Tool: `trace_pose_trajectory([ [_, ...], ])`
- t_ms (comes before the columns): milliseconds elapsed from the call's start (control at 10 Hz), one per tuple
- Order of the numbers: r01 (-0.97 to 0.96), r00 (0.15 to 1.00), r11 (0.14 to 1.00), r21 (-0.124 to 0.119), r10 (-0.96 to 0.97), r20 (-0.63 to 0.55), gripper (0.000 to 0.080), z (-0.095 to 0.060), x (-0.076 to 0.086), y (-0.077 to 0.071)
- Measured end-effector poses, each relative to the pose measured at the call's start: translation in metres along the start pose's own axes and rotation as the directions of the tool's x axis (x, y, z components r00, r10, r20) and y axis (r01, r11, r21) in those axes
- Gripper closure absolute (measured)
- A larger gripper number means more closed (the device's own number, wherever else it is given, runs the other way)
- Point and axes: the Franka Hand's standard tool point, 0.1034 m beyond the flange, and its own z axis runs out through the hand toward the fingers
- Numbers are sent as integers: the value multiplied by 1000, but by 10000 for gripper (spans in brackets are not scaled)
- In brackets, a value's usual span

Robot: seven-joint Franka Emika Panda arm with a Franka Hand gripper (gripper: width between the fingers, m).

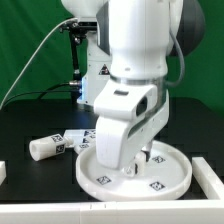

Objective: Assemble round table

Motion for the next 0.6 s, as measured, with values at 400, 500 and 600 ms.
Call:
trace_pose_trajectory([
  [400, -32, 999, 999, -3, 32, -7, 395, 9, 6, 1],
  [500, -50, 999, 999, -1, 50, -10, 395, 9, 8, 0],
  [600, -77, 997, 997, -2, 77, -13, 395, 10, 10, -1],
])
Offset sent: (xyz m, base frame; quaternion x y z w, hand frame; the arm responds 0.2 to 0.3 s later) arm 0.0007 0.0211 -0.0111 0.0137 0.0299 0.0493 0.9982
